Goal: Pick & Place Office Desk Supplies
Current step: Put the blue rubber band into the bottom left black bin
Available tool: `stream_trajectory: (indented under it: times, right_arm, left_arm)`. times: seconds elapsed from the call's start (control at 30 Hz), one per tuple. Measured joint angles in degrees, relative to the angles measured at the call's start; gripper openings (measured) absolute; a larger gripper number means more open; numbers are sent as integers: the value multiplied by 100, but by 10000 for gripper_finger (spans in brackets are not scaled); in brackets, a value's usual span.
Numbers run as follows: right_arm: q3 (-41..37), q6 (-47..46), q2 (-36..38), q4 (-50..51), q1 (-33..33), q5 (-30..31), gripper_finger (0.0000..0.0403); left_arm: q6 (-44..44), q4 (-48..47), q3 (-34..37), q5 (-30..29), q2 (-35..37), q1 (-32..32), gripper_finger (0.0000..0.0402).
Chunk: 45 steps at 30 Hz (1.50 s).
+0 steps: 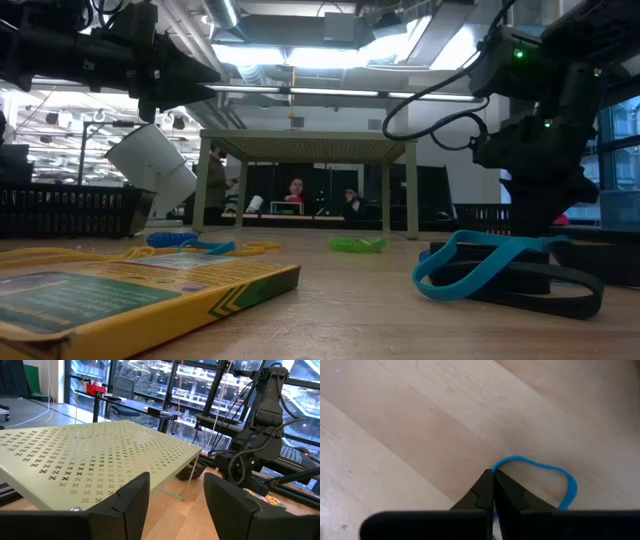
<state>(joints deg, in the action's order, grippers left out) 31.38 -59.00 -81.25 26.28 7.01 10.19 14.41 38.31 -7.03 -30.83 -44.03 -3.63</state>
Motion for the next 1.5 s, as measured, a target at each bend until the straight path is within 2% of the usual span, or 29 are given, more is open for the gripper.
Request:
stream_trajectory:
  times: [0.23,0.47,0.73,0.9,0.97,1.13,1.5]
  right_arm:
    - [318,624,148,70,-4,-77,3]
    - [923,1727,210,-259,-2,-29,2]
    - [1604,2800,221,-730,0,-76,2]
    - [2078,3333,229,-994,0,-109,1]
    - [2159,3533,229,-1243,0,-331,1]
    - [2166,3750,232,-1906,0,-790,1]
    - [2166,4337,232,-2572,0,-1155,1]
  left_arm:
    - [-129,15,0,90,-2,-1,182]
    - [-663,210,0,1168,-11,-2,182]
    - [-1592,991,-21,1501,-381,-170,189]
    - [-2006,1112,-409,1758,-941,-306,207]
    - [-2170,1103,-648,1831,-1284,-346,214]
    - [-2806,1107,-1324,1836,-2160,-398,221]
    - [-3502,1103,-2423,1851,-3640,-387,221]
